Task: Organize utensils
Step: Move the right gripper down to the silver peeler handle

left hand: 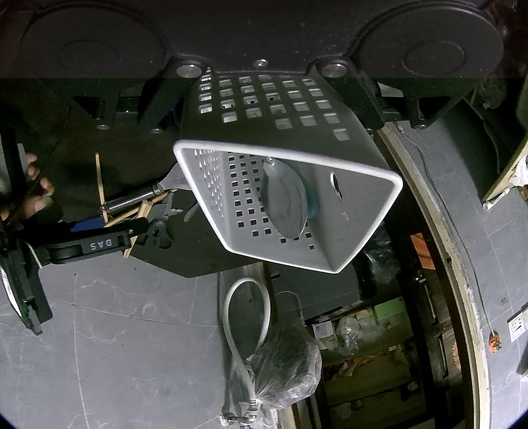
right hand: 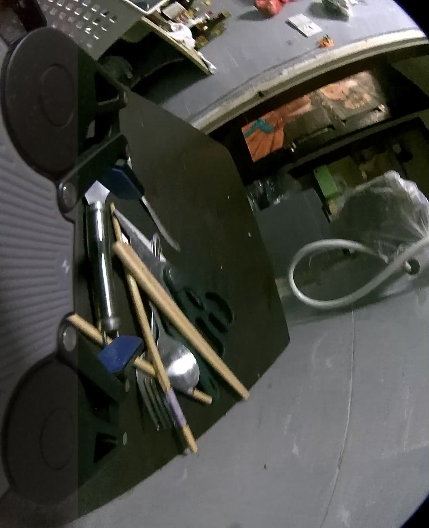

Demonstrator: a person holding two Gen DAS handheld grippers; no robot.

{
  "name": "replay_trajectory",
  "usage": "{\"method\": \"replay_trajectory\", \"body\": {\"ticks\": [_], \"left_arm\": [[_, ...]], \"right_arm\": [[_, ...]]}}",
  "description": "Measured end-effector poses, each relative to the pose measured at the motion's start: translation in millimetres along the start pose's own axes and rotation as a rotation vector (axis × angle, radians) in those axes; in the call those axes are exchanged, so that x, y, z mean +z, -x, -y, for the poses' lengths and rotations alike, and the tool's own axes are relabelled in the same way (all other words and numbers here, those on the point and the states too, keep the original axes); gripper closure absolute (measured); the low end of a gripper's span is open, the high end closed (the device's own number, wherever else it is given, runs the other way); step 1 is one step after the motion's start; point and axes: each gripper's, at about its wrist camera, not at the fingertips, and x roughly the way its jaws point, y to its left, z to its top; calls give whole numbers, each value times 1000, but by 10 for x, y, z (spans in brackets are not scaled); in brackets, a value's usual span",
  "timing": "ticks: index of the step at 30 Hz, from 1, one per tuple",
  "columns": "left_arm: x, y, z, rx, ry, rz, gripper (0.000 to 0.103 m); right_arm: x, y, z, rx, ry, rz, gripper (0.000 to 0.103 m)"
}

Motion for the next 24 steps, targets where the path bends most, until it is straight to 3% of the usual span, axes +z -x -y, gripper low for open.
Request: {"method": "replay_trajectory", "body": {"ticks": [9,24], "left_arm": [[2,-12,-12,-12,-11,2,22],[-47,-32,-56,-37,-23,22,22]], "right_arm": [[-25,-220,-239,116,40,-56,11],[-162,55,-308,81,27,-149,11]]}}
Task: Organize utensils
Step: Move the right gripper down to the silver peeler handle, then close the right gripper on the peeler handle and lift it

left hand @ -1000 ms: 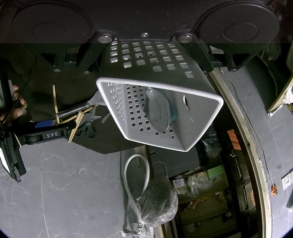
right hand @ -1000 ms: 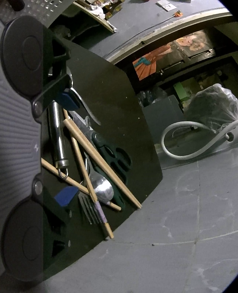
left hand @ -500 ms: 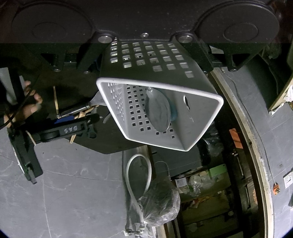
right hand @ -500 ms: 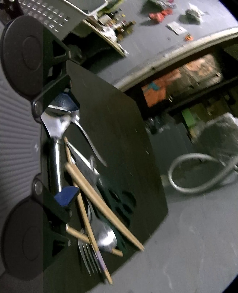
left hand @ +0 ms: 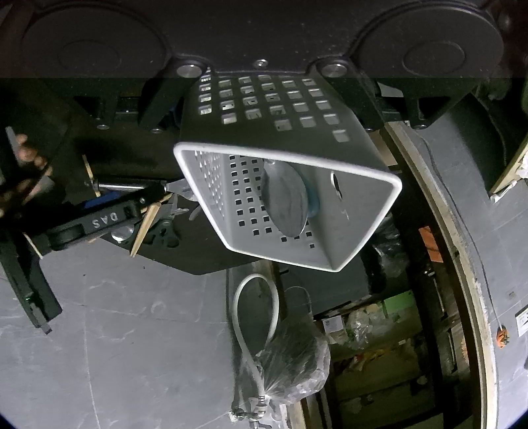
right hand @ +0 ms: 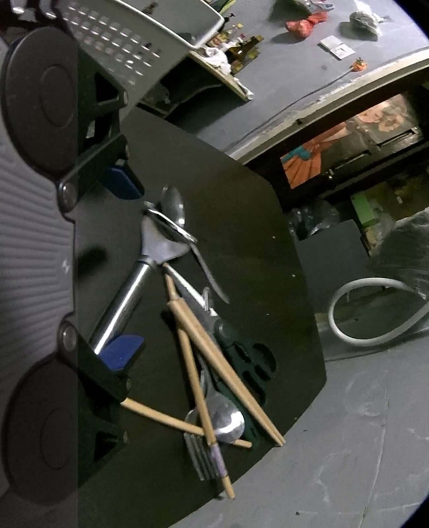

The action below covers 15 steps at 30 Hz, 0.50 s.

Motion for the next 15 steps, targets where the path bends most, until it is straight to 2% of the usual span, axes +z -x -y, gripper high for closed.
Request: {"method": "replay_trajectory", "body": {"ticks": [6,15], "left_arm": [[-27,6,-27,-12,-6,10,23],[-59,15,-48,-22,-4,18,23]], "right_arm": [[-136,116,-85,50,-56,-64,11],[-225,75,-279,247,-28,-179,10]]}}
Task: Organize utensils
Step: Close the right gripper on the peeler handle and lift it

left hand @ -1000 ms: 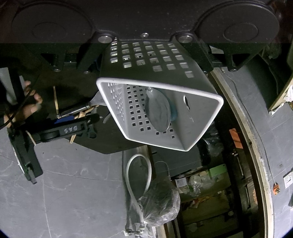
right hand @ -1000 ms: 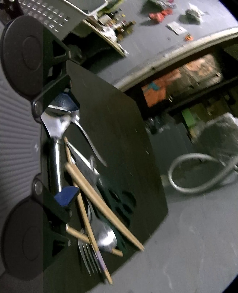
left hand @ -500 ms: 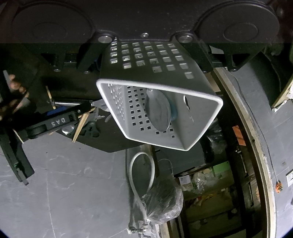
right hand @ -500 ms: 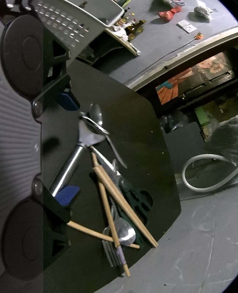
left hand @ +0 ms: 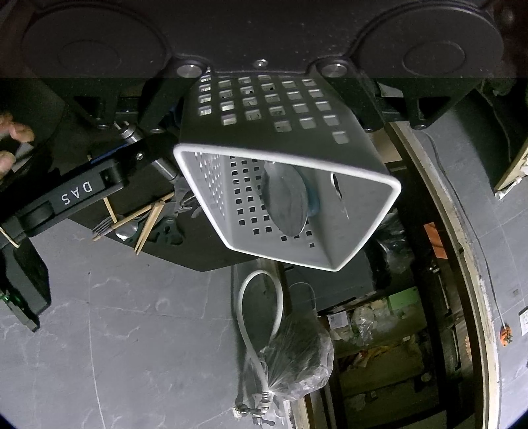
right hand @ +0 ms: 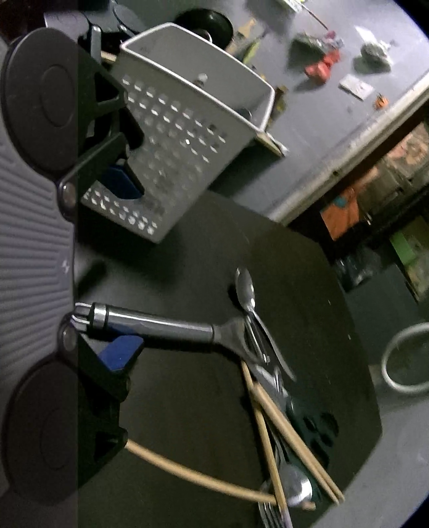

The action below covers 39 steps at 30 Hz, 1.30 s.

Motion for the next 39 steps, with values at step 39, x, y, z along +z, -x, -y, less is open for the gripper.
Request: {"method": "replay_trajectory", "body": {"ticks": [39], "left_arm": [[-19,19,-6,-4,4,9,23]], "right_arm": [[557,-196,-265,-322,457,-91,36]]}}
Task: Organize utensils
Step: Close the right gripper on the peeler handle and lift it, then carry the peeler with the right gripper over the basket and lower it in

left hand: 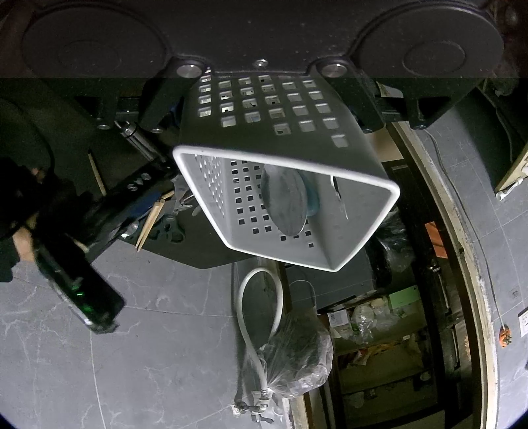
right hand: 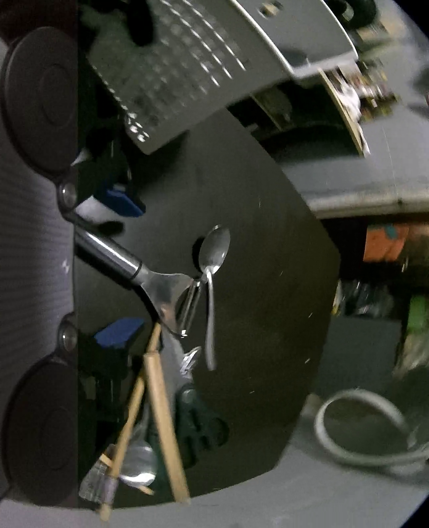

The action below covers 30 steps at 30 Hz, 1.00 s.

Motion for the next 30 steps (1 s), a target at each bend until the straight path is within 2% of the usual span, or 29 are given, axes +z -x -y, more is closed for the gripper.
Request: {"method": "replay_trajectory", "body": {"ticks": [4,7,9,10,14,17,22,26,30], "left_arm": [[3,1,3,-3,-1,0,23],[9,-3,2,-4,0,1,23],[8,-3,-1,-5,1,0,23],[8,-2,-2,-4,2,-1,23],[10,-7,0,-8,4,0,23],[10,-7,-9,-10,4,0,23],[4,-10,-19,-15,2,1,23],[0,-17,-32,-20,0,1,23],[-7,-19,-45,-25,-1,1,23]], "right_arm": [[63,-204,26,-40,-123,-38,47],[107,-249,6,-97,-140,-48,54],[112,-281,-30,-110,-138,-54,78],[127,-276,-32,-114,-151,-60,81],[138,-252,-15,-104,-185,-62,84],[59,-202,107,-42,-268,-26,84],[-100,89,225,49,-362,130,84],[-220,411,192,110,-360,304,84],[-259,709,105,116,-327,429,84]]}}
